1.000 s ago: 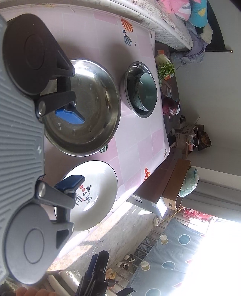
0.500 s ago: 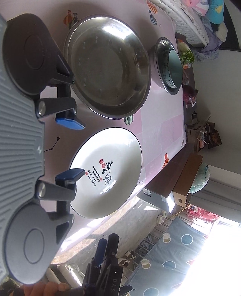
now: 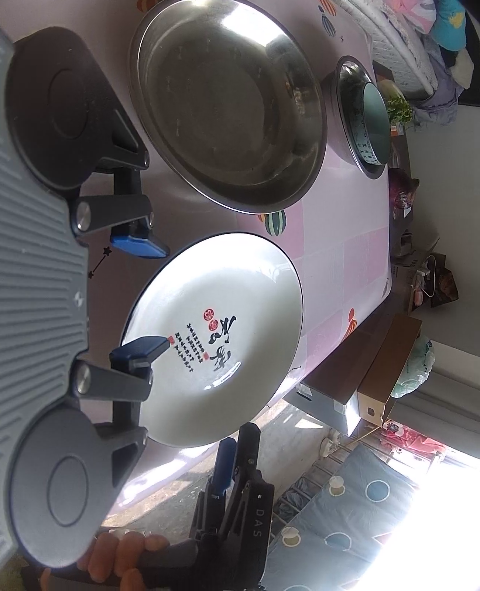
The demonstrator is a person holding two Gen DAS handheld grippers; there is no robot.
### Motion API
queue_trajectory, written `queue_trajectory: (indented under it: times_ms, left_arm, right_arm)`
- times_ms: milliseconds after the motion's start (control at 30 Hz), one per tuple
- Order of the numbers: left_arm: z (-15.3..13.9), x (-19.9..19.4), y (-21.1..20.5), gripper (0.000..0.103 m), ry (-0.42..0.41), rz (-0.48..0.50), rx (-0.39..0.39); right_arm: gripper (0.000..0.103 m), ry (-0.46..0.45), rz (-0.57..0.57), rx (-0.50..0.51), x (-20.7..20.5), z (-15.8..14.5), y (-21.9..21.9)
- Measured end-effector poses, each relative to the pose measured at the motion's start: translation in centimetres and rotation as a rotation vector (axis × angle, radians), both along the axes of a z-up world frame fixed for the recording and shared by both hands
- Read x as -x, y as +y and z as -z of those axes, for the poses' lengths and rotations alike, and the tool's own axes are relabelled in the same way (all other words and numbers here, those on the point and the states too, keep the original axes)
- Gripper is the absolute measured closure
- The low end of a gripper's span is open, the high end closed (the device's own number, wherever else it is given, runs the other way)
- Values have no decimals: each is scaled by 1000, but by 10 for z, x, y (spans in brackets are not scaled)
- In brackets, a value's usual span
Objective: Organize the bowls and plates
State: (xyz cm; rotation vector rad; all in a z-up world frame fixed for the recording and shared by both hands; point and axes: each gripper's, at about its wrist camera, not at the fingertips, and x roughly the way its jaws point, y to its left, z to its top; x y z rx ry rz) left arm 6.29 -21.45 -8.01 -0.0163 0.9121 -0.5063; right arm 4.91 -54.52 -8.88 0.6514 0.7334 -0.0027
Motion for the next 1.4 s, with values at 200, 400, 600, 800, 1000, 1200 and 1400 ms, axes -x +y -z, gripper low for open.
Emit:
queue_trajectory:
  times_ms: [200, 400, 600, 800, 1000, 1200, 1400]
  left_arm:
    - [5, -7, -7, 56, 16, -5, -18]
    - [7, -11, -9, 56, 29, -12, -20]
    - [7, -13, -9, 56, 42, -13, -21]
    - [5, -13, -5, 56, 56, -11, -20]
    - [5, -4, 2, 56, 58, 9, -28]
    - [5, 8, 11, 56, 63, 26, -29]
    - [4, 16, 18, 56, 63, 30, -29]
  right_arm:
    - [64, 12, -44, -27, -26, 8, -1]
    - [64, 39, -101, -90, -47, 18, 2]
    - [63, 43, -120, -88, -47, 18, 7]
    - [63, 57, -126, -77, -30, 16, 11]
    - [63, 69, -115, -82, -8, 15, 17]
    - [63, 76, -102, -86, 16, 14, 25]
    - [63, 77, -92, -72, 36, 12, 37]
